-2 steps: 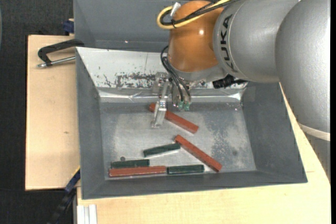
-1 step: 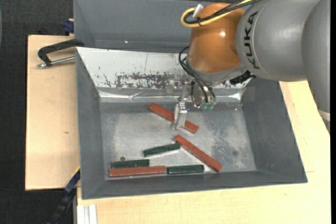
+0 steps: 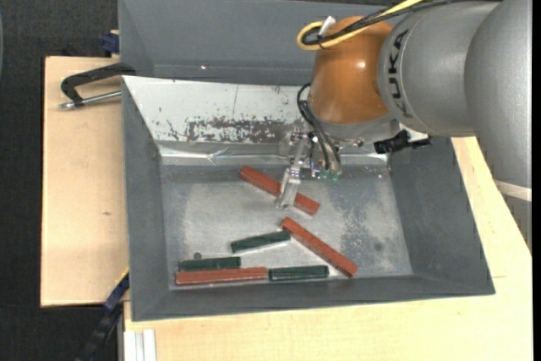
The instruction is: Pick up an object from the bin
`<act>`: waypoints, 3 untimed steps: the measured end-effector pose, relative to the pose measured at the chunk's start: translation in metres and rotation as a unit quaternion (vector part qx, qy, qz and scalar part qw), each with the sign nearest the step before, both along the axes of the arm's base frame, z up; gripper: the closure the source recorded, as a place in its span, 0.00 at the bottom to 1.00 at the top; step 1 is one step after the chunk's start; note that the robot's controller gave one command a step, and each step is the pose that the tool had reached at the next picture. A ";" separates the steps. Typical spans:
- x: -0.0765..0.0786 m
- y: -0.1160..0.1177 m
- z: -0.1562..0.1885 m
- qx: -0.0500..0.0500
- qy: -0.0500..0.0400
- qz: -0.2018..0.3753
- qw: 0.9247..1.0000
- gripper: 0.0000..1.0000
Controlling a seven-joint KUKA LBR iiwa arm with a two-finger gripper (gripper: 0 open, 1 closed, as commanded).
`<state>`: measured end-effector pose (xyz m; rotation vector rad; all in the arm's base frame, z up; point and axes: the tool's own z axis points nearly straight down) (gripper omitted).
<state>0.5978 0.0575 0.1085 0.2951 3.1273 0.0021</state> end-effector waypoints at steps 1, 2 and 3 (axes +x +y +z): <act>-0.008 0.011 -0.035 0.000 0.000 -0.048 0.999 0.00; -0.016 0.021 -0.037 0.001 0.000 -0.057 0.998 1.00; -0.016 0.021 -0.037 0.001 0.000 -0.057 0.998 1.00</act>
Offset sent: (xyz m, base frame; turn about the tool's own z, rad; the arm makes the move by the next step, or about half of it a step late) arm -0.0170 0.0198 -0.0385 0.1153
